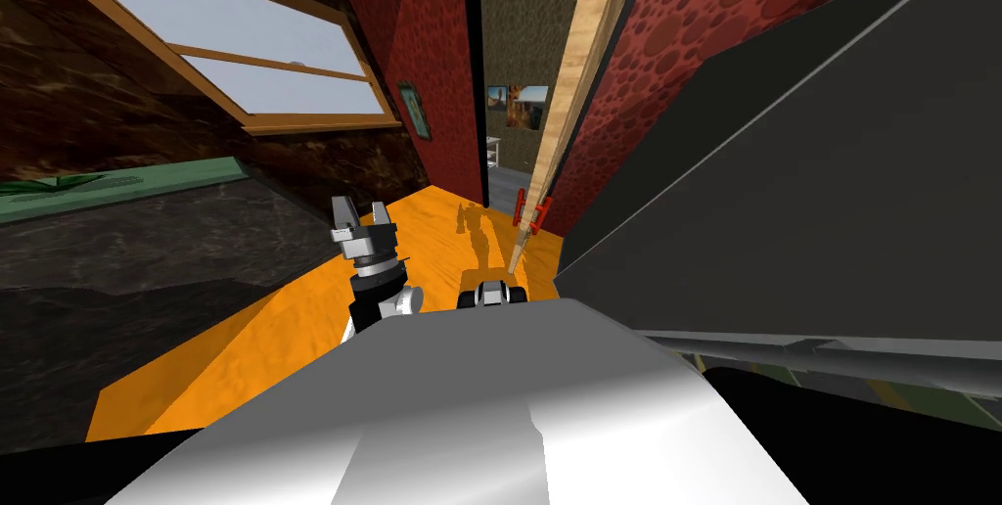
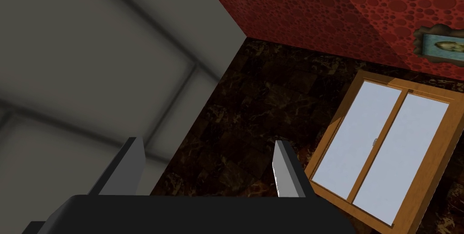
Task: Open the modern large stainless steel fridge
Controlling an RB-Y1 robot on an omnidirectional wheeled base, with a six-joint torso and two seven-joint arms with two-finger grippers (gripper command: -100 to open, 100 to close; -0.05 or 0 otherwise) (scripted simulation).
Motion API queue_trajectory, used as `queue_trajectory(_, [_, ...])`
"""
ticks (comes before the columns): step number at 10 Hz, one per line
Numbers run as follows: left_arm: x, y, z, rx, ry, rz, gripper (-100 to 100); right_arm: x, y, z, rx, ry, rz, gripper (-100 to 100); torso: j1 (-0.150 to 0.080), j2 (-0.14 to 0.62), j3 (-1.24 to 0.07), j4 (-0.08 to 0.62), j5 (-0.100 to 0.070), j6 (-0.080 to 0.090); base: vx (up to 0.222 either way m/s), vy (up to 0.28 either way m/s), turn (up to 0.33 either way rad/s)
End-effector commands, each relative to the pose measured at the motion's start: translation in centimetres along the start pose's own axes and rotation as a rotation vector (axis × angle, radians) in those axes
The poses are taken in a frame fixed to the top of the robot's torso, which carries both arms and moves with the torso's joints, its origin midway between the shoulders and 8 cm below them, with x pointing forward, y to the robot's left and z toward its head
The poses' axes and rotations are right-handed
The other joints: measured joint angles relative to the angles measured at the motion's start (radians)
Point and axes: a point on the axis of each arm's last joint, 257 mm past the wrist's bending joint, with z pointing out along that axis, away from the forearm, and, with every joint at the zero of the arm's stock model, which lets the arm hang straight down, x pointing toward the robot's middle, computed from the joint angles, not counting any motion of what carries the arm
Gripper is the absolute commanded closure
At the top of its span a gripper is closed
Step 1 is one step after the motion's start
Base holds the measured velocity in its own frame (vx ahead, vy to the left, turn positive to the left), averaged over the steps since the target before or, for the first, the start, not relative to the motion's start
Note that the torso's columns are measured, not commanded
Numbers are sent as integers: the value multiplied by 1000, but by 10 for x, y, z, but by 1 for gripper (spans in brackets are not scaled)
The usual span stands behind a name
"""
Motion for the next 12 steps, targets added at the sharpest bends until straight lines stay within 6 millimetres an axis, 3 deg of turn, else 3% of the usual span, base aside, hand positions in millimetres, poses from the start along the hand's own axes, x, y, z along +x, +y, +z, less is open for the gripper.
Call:
queue_trajectory(1, [0, 0, 0, 0, 0, 0, 0, 20, 18, 27, -42, 25, 28, 100, 4, 0, 0, 0, 1, 0, 19, 134, -232])
queue_trajectory(3, [0, 0, 0, 0, 0, 0, 0, 34, 23, 53, -60, 58, 8, 100, 15, -1, -1, -1, 6, 0, 7, 159, -64])
queue_trajectory(4, [0, 0, 0, 0, 0, 0, 0, 37, 38, 67, -90, 56, 17, 100, 7, -2, -2, -1, 3, -1, 0, 40, 25])
queue_trajectory(5, [0, 0, 0, 0, 0, 0, 0, 21, 25, 60, -79, 48, 10, -100, -1, -2, -1, -1, 0, -1, 12, 11, -54])
queue_trajectory(12, [0, 0, 0, 0, 0, 0, 0, -24, 15, 58, -104, 30, -3, -100, 5, -1, -1, 0, 2, 0, 16, -1, -49])
